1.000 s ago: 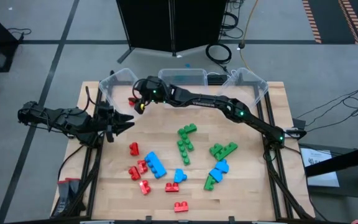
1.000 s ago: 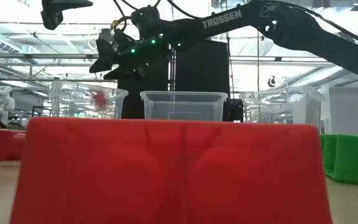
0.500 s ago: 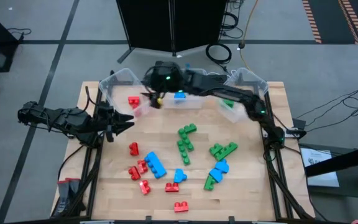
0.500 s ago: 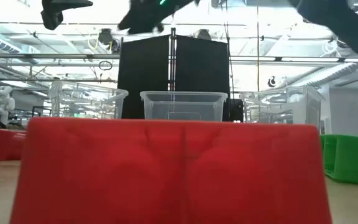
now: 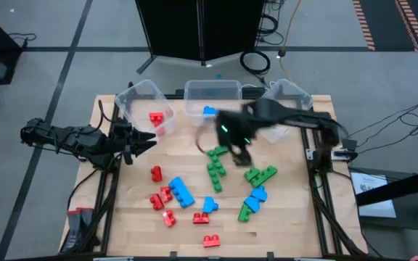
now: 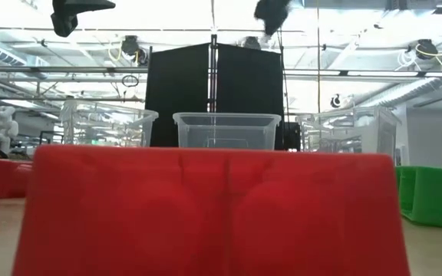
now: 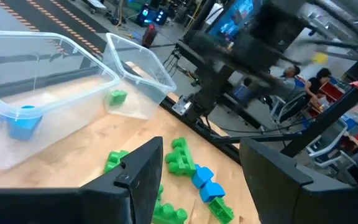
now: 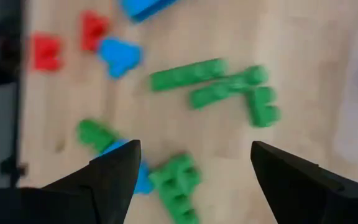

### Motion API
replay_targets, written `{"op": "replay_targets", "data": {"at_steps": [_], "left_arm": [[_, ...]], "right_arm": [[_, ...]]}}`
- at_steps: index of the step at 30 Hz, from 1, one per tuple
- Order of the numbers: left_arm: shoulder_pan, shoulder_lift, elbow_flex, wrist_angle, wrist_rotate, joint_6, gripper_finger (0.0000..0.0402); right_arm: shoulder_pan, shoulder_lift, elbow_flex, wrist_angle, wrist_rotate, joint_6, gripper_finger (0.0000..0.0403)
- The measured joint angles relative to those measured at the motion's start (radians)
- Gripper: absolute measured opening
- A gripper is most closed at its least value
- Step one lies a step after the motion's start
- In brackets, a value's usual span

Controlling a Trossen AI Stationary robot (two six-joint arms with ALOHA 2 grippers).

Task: Sort blocks
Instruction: Put the green game piece into the right transparent bin

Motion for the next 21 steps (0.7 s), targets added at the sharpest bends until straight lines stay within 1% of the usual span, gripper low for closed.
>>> {"op": "replay_targets", "data": {"at_steps": [3, 4, 6, 8, 10, 12, 14, 16, 21], "left_arm": [[0.0, 0.002, 0.0, -0.005, 0.0, 0.0, 0.0209], [0.0, 0.002, 0.0, -0.006, 0.0, 0.0, 0.0209], [0.0, 0.009, 0.0, -0.005, 0.0, 0.003, 0.0209], [0.0, 0.011, 0.0, -0.003, 0.0, 0.004, 0.0209], [0.0, 0.013, 0.0, -0.002, 0.0, 0.004, 0.0209], [0.0, 0.018, 0.0, -0.001, 0.0, 0.004, 0.0209], [0.0, 0.022, 0.0, 0.0, 0.0, 0.003, 0.0209], [0.0, 0.024, 0.0, 0.001, -0.001, 0.003, 0.0209], [0.0, 0.029, 0.0, 0.0, -0.013, -0.003, 0.0209]], "right_arm": [[0.063, -0.109, -0.215, -0.052, 0.103, 0.045, 0.0299], [0.072, -0.144, -0.305, -0.031, 0.118, 0.072, 0.0299], [0.088, -0.215, -0.471, 0.059, 0.126, 0.143, 0.0299], [0.104, -0.314, -0.635, 0.104, 0.115, 0.217, 0.0299], [0.113, -0.399, -0.775, 0.171, 0.112, 0.268, 0.0299], [0.117, -0.445, -0.896, 0.245, 0.12, 0.317, 0.0299], [0.123, -0.472, -0.995, 0.288, 0.12, 0.348, 0.0299], [0.125, -0.506, -1.058, 0.323, 0.114, 0.348, 0.0299], [0.138, -0.503, -1.18, 0.46, 0.117, 0.259, 0.0299]]}}
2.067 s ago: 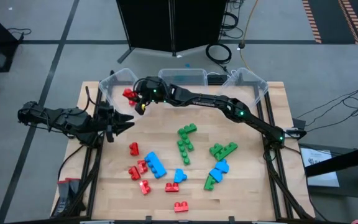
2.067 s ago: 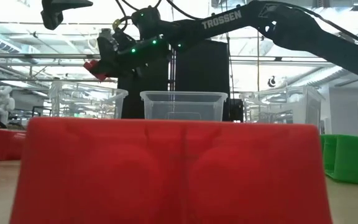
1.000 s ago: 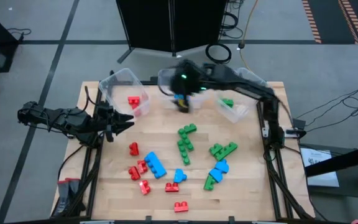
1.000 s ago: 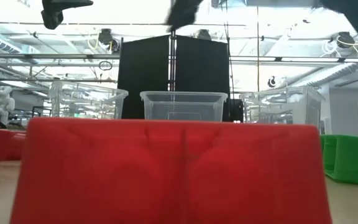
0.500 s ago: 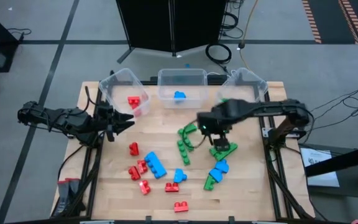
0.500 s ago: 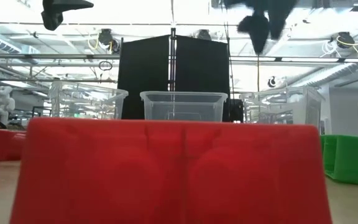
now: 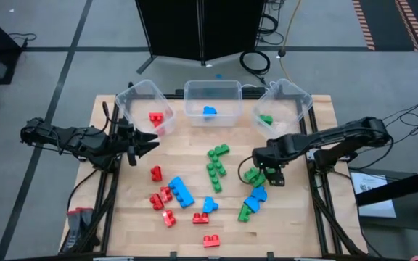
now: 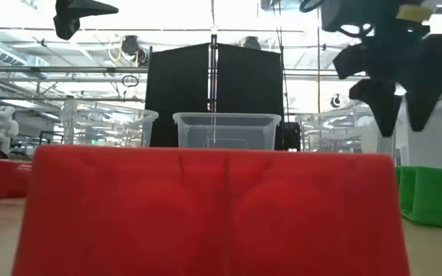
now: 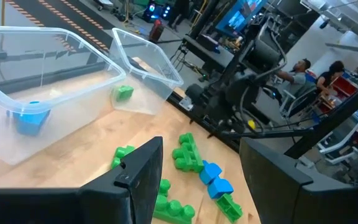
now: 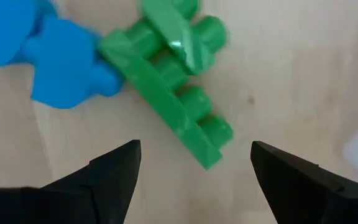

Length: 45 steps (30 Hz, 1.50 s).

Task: Sort blocks
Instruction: Put the green game piece into the right transparent bin

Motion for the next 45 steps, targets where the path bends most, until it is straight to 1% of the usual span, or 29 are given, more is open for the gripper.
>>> {"op": "replay_targets", "data": {"at_steps": [5, 12, 17, 20, 24, 28, 31, 32, 40, 45], "left_arm": [[0.0, 0.004, 0.0, 0.0, 0.0, -0.001, 0.0209], [0.0, 0.014, 0.0, -0.001, 0.0, -0.001, 0.0209], [0.0, 0.023, 0.0, -0.003, 0.0, 0.0, 0.0209], [0.0, 0.029, 0.0, -0.002, -0.003, 0.003, 0.0209], [0.0, 0.03, 0.0, -0.002, -0.003, 0.0, 0.0209], [0.0, 0.031, 0.0, -0.002, -0.002, 0.0, 0.0209], [0.0, 0.03, 0.0, -0.001, -0.001, -0.001, 0.0209], [0.0, 0.03, 0.0, -0.001, -0.001, -0.001, 0.0209], [0.0, 0.03, 0.0, -0.001, 0.004, 0.0, 0.0209], [0.0, 0.03, 0.0, 0.0, 0.005, -0.001, 0.0209]], "right_arm": [[0.005, 0.025, -0.06, 0.117, -0.005, -0.079, 0.0299], [0.012, 0.067, -0.071, 0.163, -0.009, -0.152, 0.0299], [0.012, 0.151, -0.071, 0.225, -0.029, -0.174, 0.0299], [0.012, 0.219, -0.071, 0.306, -0.029, -0.181, 0.0298], [0.012, 0.32, -0.066, 0.353, -0.026, -0.165, 0.0273], [0.012, 0.375, -0.058, 0.349, -0.021, -0.149, 0.0219], [0.011, 0.368, -0.059, 0.348, -0.029, -0.118, 0.0163], [0.01, 0.354, -0.063, 0.35, -0.032, -0.107, 0.0153], [0.012, 0.22, -0.06, 0.319, -0.037, 0.02, 0.0153], [0.017, 0.164, -0.06, 0.307, -0.039, 0.106, 0.0153]]}}
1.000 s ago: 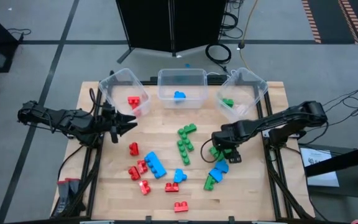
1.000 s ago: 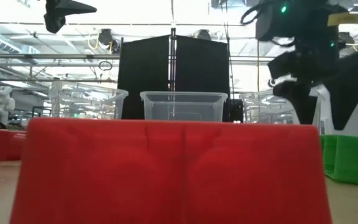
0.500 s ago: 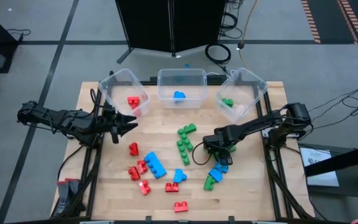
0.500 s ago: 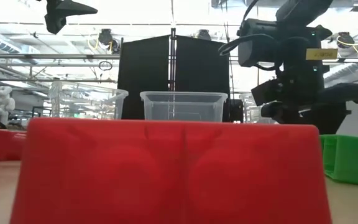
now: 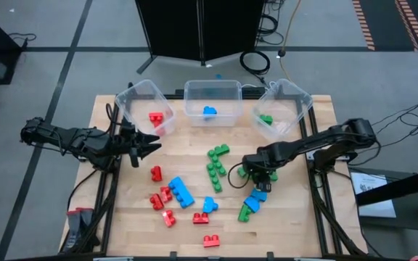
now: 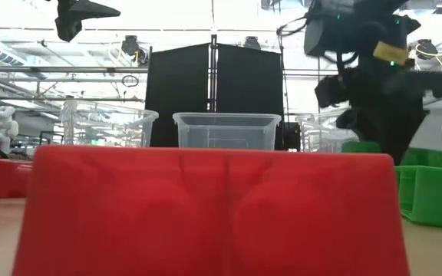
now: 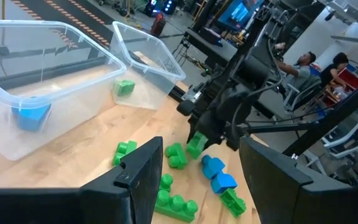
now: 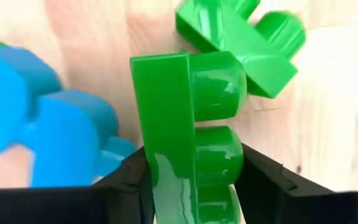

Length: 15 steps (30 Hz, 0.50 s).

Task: Sort blocks
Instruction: Put the green game piece into the right transparent bin

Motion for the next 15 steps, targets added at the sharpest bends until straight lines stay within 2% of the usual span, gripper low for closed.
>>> {"op": "replay_targets", "data": {"at_steps": [6, 10, 13, 15], "left_arm": [[0.0, 0.0, 0.0, 0.001, 0.0, 0.0, 0.0209], [0.0, 0.0, 0.0, 0.001, 0.0, -0.001, 0.0209], [0.0, 0.0, 0.0, 0.002, 0.0, -0.002, 0.0209], [0.0, 0.0, 0.0, 0.007, 0.0, -0.003, 0.0209]], "right_arm": [[0.002, -0.067, 0.001, 0.002, -0.002, 0.063, 0.0153], [0.002, -0.124, 0.001, 0.038, -0.05, 0.117, 0.0153], [0.002, -0.191, 0.041, 0.103, -0.048, 0.137, 0.0153], [-0.002, -0.231, 0.096, 0.139, -0.004, 0.125, 0.0153]]}}
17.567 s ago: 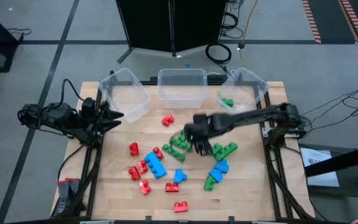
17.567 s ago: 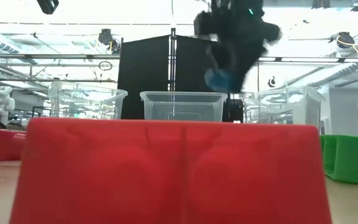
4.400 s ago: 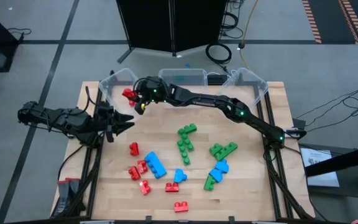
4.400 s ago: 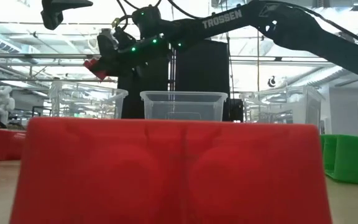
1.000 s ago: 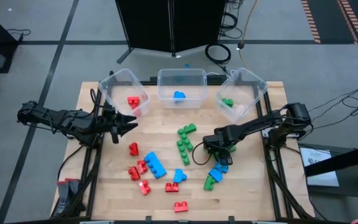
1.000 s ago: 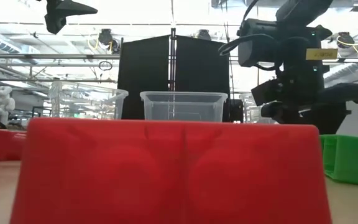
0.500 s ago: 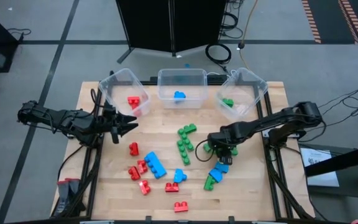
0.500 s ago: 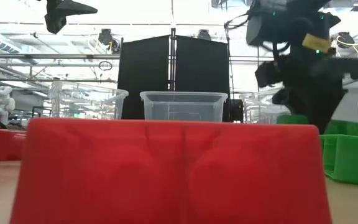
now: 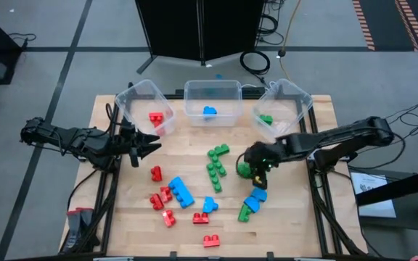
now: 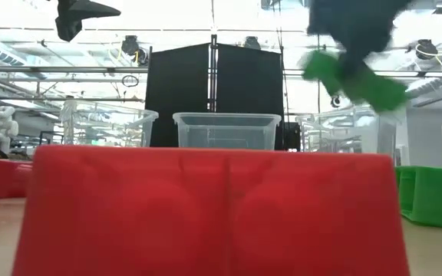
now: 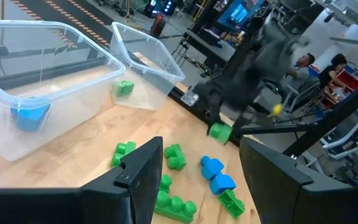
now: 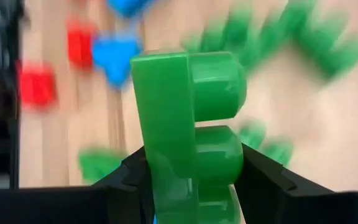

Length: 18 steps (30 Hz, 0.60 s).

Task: Sort blocks
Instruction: Put the green game piece into the right transparent bin

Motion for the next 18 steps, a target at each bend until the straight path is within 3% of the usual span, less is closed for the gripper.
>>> {"op": "replay_targets", "data": {"at_steps": [4, 9, 13, 18], "left_arm": [[0.0, 0.0, 0.0, 0.003, 0.0, 0.0, 0.0209], [0.0, 0.002, 0.0, 0.017, 0.0, 0.0, 0.0209], [0.0, 0.002, 0.0, 0.019, 0.0, 0.0, 0.0209], [0.0, 0.002, 0.0, 0.019, 0.0, 0.001, 0.0209]], "right_arm": [[-0.016, -0.061, 0.124, -0.022, 0.282, -0.058, 0.0153], [-0.093, -0.108, 0.248, -0.179, 0.652, -0.024, 0.0153], [-0.184, -0.128, 0.282, -0.358, 0.802, 0.044, 0.0153], [-0.326, -0.136, 0.278, -0.556, 0.852, 0.137, 0.0153]]}}
